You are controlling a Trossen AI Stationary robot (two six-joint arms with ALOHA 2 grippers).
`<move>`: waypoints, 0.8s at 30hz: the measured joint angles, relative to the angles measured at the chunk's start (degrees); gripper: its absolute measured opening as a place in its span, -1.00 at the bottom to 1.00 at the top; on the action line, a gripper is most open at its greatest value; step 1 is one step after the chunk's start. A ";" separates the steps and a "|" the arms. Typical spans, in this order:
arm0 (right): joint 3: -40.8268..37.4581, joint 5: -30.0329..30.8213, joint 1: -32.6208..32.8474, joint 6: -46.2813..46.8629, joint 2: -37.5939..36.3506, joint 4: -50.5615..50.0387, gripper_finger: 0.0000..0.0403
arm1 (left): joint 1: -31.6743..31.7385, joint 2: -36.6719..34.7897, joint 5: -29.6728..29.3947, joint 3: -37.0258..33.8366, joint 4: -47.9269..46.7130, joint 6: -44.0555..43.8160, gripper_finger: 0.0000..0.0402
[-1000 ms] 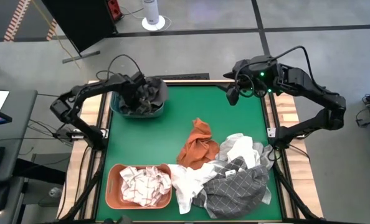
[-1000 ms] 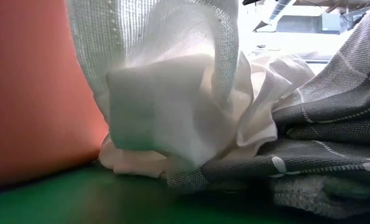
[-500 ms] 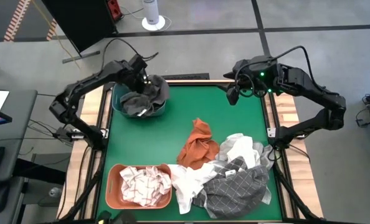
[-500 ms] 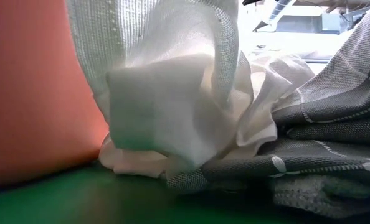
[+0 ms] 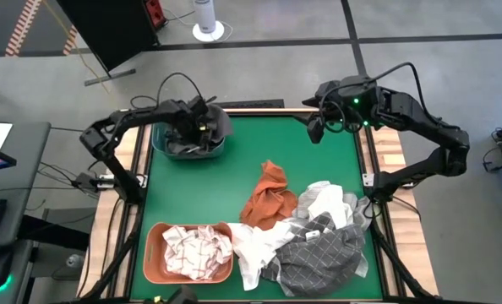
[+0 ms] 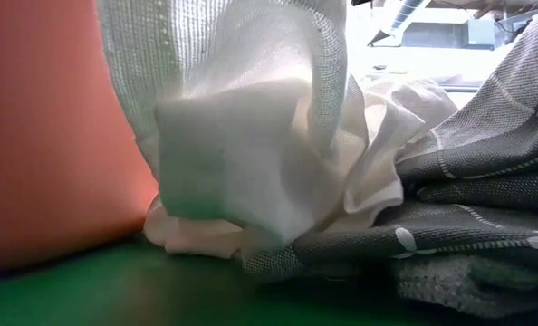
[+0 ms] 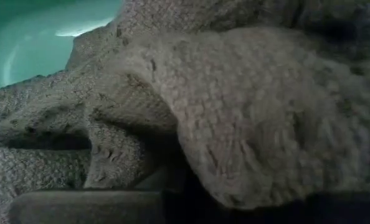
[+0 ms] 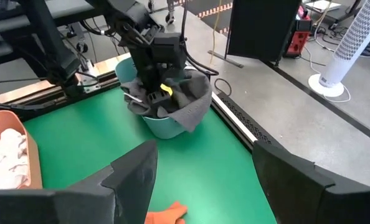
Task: Sort microfiber towel by color & place in baskets
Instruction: Put the black microfiber towel into the green bin
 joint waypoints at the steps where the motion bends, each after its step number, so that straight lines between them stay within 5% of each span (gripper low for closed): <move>1: 0.00 0.00 -0.01 0.00 0.00 -0.03 0.44 | 0.16 -0.50 -0.10 0.85 -0.72 -0.01 -0.67; 7: 0.00 0.00 -0.03 0.04 0.00 -0.25 0.44 | 0.29 -6.68 -0.34 7.74 -1.74 -3.27 -0.67; 12: 0.00 0.00 0.05 0.50 0.00 -0.27 0.44 | -1.06 -8.94 -6.17 9.31 -1.79 -5.25 -0.68; 17: 0.00 -0.02 0.08 0.55 0.00 -0.34 0.44 | -2.05 -4.93 -10.00 5.93 1.55 -5.34 -0.76; 24: 0.00 -0.01 1.79 0.66 0.00 -0.54 0.44 | -3.21 4.91 -6.53 2.34 5.22 -4.06 -0.83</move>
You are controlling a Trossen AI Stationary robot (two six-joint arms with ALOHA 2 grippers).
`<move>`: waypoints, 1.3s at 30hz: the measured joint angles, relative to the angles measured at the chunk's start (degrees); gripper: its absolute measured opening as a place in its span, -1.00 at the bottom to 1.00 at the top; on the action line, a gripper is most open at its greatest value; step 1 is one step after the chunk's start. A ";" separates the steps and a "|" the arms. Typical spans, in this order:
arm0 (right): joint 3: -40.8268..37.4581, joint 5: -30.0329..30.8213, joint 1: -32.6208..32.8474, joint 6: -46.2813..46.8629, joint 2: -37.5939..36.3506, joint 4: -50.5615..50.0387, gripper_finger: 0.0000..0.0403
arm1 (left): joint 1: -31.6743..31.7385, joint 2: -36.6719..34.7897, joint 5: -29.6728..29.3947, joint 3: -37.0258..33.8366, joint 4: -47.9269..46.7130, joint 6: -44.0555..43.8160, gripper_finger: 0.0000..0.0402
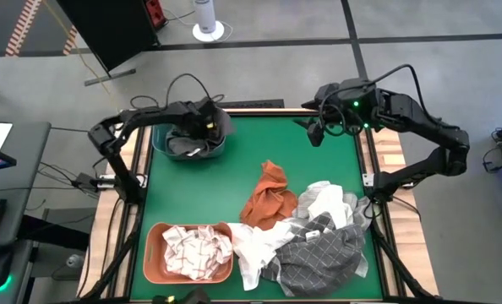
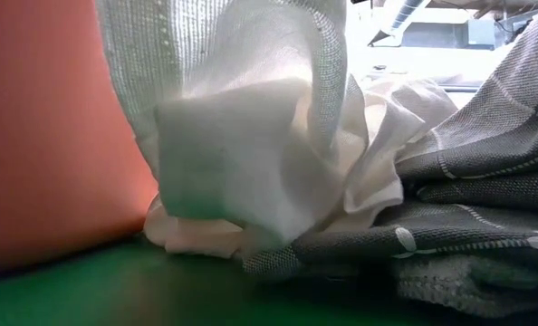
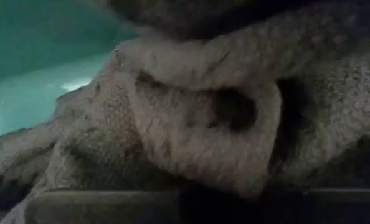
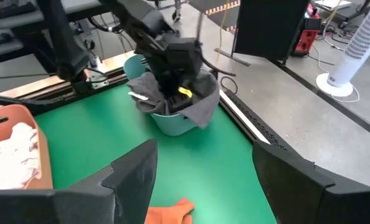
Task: Sort microfiber towel by color & place in baskets
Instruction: Put the black microfiber towel into the green bin
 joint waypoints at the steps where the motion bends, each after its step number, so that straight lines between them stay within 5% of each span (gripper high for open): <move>1: 0.00 -0.02 0.33 0.00 0.00 0.00 0.44 | -0.01 0.61 0.41 0.18 -0.38 0.25 -0.83; 10: 0.00 0.01 0.85 1.33 0.00 -1.24 0.44 | -0.04 -6.73 2.12 4.80 -4.32 4.69 -0.83; 15: 0.00 -0.01 0.38 1.37 0.00 -0.98 0.44 | -0.33 -12.49 -2.53 6.74 -3.06 5.98 -0.83; 29: 0.00 0.05 0.26 2.00 0.00 -0.37 0.44 | -1.32 0.15 -4.35 2.25 12.15 8.38 -0.83; 39: 0.00 0.05 1.01 2.99 0.00 0.18 0.44 | -1.56 -7.88 -2.61 3.71 7.57 16.26 -0.83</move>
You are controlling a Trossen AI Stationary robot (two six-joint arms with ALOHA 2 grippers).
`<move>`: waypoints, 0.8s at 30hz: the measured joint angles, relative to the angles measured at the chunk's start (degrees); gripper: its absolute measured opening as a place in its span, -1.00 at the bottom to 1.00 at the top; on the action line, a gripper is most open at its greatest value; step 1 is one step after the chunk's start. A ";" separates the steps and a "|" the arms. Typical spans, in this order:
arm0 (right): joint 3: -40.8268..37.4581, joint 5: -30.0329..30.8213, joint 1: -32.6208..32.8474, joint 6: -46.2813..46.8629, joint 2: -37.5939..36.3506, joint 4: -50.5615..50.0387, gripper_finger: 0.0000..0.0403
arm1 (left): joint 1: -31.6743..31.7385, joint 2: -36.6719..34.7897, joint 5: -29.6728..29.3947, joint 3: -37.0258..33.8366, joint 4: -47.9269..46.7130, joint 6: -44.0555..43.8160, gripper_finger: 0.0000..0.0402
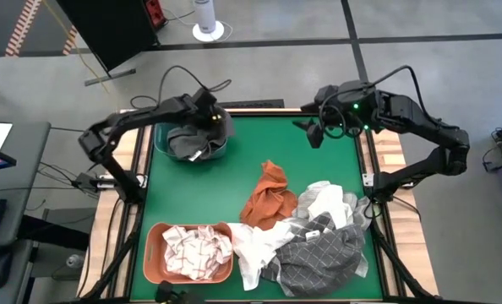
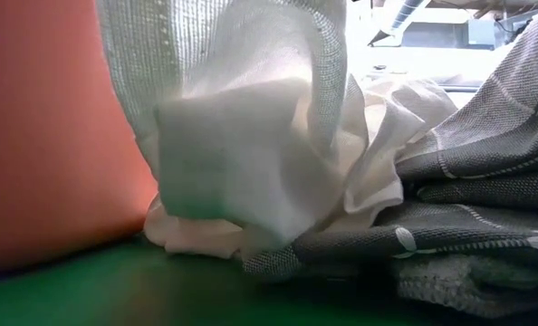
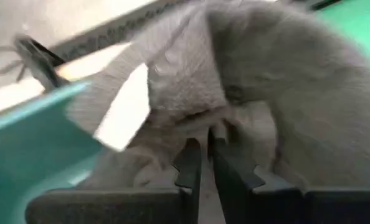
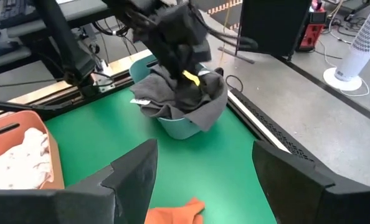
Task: Sort microfiber towel by color & place in baskets
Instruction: Put the black microfiber towel into the green bin
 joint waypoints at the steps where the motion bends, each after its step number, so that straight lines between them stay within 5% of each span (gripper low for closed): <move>1: 0.00 0.00 -0.17 0.00 0.00 0.18 0.44 | 0.02 -1.25 0.04 0.81 -1.27 1.49 -0.83; 11: 0.00 0.00 -1.45 -0.19 0.00 0.37 0.44 | -5.73 -6.92 12.84 10.57 -2.68 21.98 -0.83; 17: 0.00 0.00 -1.06 -0.15 0.00 0.32 0.44 | -12.69 -2.92 4.39 16.36 -4.74 23.41 -0.69; 24: 0.00 0.00 -0.38 -0.22 0.00 0.32 0.44 | -18.49 5.13 -1.56 23.84 -16.59 32.18 -0.14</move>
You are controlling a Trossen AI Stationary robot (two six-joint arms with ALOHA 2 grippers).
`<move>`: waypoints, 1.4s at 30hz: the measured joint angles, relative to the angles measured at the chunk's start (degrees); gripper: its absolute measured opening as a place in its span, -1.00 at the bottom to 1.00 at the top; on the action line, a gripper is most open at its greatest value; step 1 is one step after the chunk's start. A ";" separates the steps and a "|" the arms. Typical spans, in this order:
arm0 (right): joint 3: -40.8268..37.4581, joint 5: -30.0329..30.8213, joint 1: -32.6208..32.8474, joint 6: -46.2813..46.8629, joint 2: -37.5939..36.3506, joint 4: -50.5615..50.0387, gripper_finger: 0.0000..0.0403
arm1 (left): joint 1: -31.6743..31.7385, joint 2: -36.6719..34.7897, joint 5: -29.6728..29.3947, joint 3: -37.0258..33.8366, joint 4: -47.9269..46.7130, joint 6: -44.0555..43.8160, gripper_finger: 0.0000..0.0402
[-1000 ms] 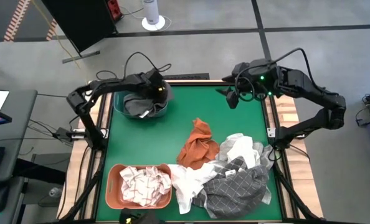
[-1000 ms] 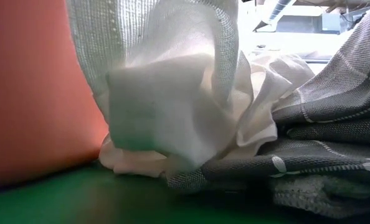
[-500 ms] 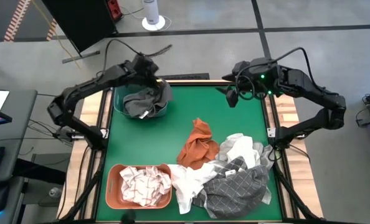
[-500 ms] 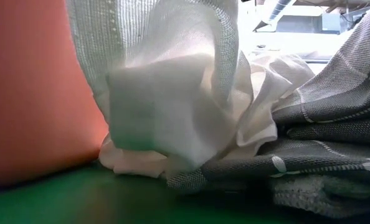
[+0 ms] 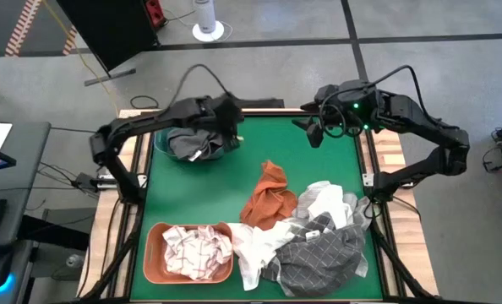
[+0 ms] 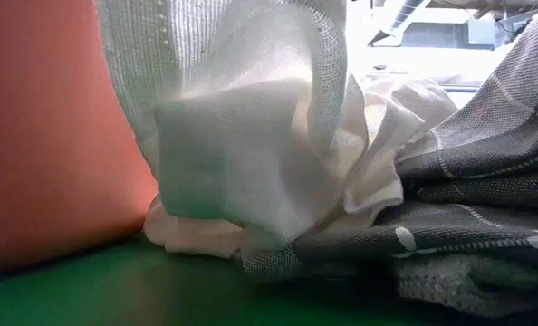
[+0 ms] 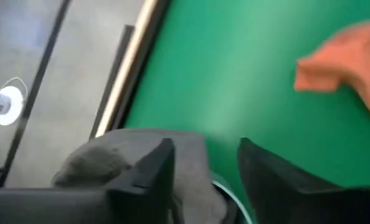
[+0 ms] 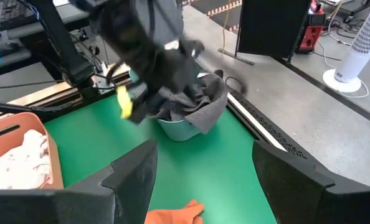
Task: Sort microfiber towel by color & place in baskets
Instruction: Put the black microfiber towel into the green bin
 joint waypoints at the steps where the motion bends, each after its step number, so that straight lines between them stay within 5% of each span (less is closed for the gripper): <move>1: 0.00 0.00 -0.02 0.00 0.00 0.01 0.44 | -0.74 1.26 -0.22 1.26 -1.66 0.71 -0.05; 8: 0.00 0.00 0.63 -0.44 0.00 0.06 0.44 | -4.72 12.01 -9.87 10.52 -10.26 3.33 0.23; 19: 0.00 0.00 2.25 -1.46 0.00 0.09 0.44 | -4.75 24.97 -10.46 21.74 -19.15 6.27 0.23; 28: 0.00 0.00 2.23 -1.49 0.00 0.09 0.44 | -5.11 31.42 -16.72 22.39 -21.68 12.54 0.23; 33: 0.00 0.00 2.23 -1.46 0.00 -0.03 0.44 | -5.08 33.04 -25.21 22.35 -21.76 15.25 0.23; 37: 0.00 0.00 2.23 -1.51 0.00 -0.03 0.44 | -4.85 32.93 -26.35 22.35 -21.90 17.98 0.09; 42: 0.00 0.00 2.23 -1.92 0.00 -0.04 0.44 | -3.72 32.93 -26.33 22.35 -24.47 18.60 -0.33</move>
